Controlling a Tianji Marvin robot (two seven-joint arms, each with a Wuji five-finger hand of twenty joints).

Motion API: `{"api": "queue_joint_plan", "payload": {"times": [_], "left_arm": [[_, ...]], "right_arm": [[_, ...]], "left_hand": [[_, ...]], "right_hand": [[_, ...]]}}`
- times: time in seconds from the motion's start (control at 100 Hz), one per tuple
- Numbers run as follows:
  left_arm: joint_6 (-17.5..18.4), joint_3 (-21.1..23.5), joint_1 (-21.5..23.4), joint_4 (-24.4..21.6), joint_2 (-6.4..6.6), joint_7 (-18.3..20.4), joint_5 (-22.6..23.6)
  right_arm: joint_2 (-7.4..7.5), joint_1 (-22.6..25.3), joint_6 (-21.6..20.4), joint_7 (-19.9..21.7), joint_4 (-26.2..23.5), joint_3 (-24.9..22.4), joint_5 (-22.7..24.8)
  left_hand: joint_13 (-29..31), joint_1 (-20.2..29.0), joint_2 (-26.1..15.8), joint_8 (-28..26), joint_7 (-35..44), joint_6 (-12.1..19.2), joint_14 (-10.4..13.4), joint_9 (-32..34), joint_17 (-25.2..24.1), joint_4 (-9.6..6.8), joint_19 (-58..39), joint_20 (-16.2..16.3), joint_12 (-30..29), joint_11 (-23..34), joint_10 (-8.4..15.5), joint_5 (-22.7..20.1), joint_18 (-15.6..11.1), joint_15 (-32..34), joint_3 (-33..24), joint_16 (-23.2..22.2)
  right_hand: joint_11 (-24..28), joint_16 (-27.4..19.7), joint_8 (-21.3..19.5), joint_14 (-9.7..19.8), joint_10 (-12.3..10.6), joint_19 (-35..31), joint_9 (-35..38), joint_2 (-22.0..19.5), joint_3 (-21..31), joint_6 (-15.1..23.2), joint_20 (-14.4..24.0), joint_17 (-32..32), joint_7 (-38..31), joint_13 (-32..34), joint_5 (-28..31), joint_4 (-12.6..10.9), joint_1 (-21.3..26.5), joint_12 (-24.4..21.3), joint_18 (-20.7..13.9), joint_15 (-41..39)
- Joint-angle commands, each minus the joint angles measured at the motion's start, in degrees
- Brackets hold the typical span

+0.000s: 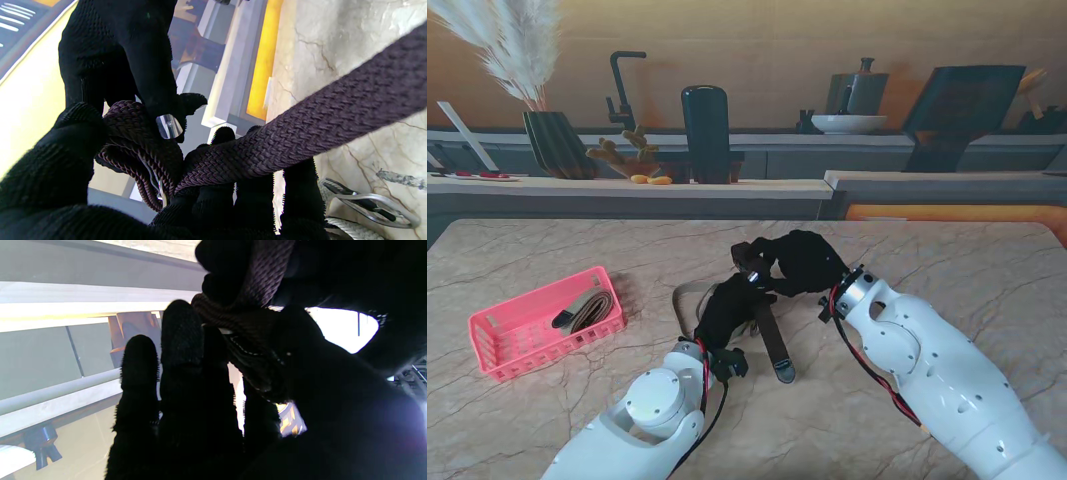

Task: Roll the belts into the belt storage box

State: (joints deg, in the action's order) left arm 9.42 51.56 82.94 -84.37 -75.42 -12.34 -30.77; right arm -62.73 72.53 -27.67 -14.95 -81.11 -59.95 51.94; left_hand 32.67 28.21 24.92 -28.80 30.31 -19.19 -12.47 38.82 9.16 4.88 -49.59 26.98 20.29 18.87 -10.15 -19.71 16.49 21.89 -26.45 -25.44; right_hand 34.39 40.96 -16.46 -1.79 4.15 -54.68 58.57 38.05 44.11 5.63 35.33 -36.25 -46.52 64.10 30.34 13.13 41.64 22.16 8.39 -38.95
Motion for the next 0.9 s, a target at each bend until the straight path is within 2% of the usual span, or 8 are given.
{"api": "queue_joint_plan", "payload": {"times": [0.0,0.24,0.48,0.5,0.58,0.7,0.75,0.89], "left_arm": [[0.64,0.70,-0.42,-2.40,-0.87,-0.34,-0.97],[0.62,1.10,-0.04,-3.25,-0.96,-0.65,-2.80],[-1.48,1.84,0.21,-4.00,-0.54,0.15,-2.62],[-1.64,1.87,0.20,-4.00,-0.54,0.17,-2.57],[-2.41,1.99,0.21,-4.13,-0.56,0.04,-2.56],[-3.69,1.93,0.08,-4.14,-0.74,-1.03,-1.49],[-4.08,1.81,-0.05,-4.01,-0.86,-1.72,-0.52],[-4.75,1.57,-0.61,-3.06,-0.85,-2.06,2.26]], "right_arm": [[0.40,1.75,-0.59,1.28,0.86,1.11,1.04],[0.74,1.97,-0.47,3.25,1.02,1.67,0.90],[1.02,2.92,-0.59,4.04,-0.45,0.77,1.66],[1.07,3.13,-0.68,4.06,-0.78,0.52,1.85],[1.19,4.17,-1.07,3.68,-2.25,-0.72,2.91],[1.24,6.38,-1.70,2.62,-5.57,-3.64,4.38],[1.17,7.33,-1.92,2.05,-7.08,-4.99,4.67],[1.05,9.27,-2.30,1.31,-10.79,-8.42,5.35]], "left_hand": [[-0.10,-1.89,1.55,-0.60,-2.31,14.34,2.07,-0.77,0.67,0.05,0.37,0.56,-0.53,0.20,2.57,3.11,-0.20,-0.26,0.32,0.06],[3.65,2.19,1.33,-1.19,-1.09,14.08,1.22,1.17,5.29,-0.36,-3.52,2.12,0.73,2.27,2.42,2.88,-1.82,3.78,-1.11,-2.20],[9.01,21.14,-1.77,-2.29,3.47,14.55,2.16,3.77,12.62,-2.81,-9.21,1.86,2.56,6.17,3.78,2.57,-3.82,9.73,-10.53,-4.85],[9.25,22.40,-2.12,-2.32,3.73,14.62,2.07,4.00,13.05,-3.00,-9.44,1.86,2.72,6.37,3.65,2.35,-3.79,9.94,-11.25,-4.95],[10.27,28.17,-1.84,-2.02,5.67,15.05,2.20,6.27,14.27,-1.66,-10.83,1.74,7.99,4.35,3.84,1.55,-3.71,11.31,-13.22,-5.90],[13.28,35.29,-2.76,-2.62,8.45,15.54,1.59,8.86,16.92,-0.83,-13.43,3.20,11.13,3.47,3.94,0.08,-4.08,12.45,-13.99,-13.23],[14.56,37.46,-3.39,-3.36,10.16,15.76,1.92,9.85,18.34,-0.52,-14.74,3.91,11.93,4.16,3.98,-1.05,-4.26,13.49,-13.70,-15.08],[15.58,40.39,-4.34,-6.43,14.96,16.76,1.89,10.99,20.90,-0.35,-17.15,5.73,14.73,6.55,4.39,-2.47,-3.89,16.57,-12.37,-18.66]], "right_hand": [[0.05,-0.66,-2.62,0.71,0.64,0.13,-2.32,-4.95,3.69,6.14,-0.73,1.33,-10.39,-1.77,9.48,-2.97,1.73,0.37,-0.20,0.78],[0.74,-1.40,-3.34,0.45,1.37,1.06,-6.08,-0.96,3.96,3.51,-0.78,2.30,-7.50,-4.07,7.50,-2.83,-3.05,-0.14,0.13,2.41],[0.40,-1.87,-8.16,0.43,1.85,1.87,-8.42,1.36,7.27,1.23,-0.37,3.08,0.37,-5.74,8.49,-3.86,-8.94,-0.59,0.28,3.36],[0.34,-1.90,-10.16,0.43,1.86,2.03,-8.60,1.47,7.74,1.22,-0.18,3.16,2.03,-5.89,8.75,-4.09,-9.56,-0.52,0.37,3.45],[0.17,-1.94,-11.13,0.52,1.65,2.25,-9.19,1.17,8.01,1.30,-0.04,3.63,3.29,-6.51,8.49,-5.20,-11.03,-0.48,0.58,3.66],[-0.31,-1.96,-12.21,0.78,1.09,2.46,-10.12,0.14,7.75,2.09,0.27,4.34,4.22,-7.71,7.32,-6.40,-12.49,-0.49,1.26,3.98],[-0.61,-1.98,-13.20,0.91,1.04,2.51,-10.90,-0.22,8.01,1.78,0.52,4.52,5.18,-8.28,6.51,-8.13,-13.16,-0.43,1.43,4.10],[-1.48,-2.46,-14.17,0.95,1.87,3.22,-15.88,-1.45,6.67,-0.12,0.87,5.56,8.86,-11.04,1.73,-8.36,-14.13,-0.31,1.35,5.04]]}}
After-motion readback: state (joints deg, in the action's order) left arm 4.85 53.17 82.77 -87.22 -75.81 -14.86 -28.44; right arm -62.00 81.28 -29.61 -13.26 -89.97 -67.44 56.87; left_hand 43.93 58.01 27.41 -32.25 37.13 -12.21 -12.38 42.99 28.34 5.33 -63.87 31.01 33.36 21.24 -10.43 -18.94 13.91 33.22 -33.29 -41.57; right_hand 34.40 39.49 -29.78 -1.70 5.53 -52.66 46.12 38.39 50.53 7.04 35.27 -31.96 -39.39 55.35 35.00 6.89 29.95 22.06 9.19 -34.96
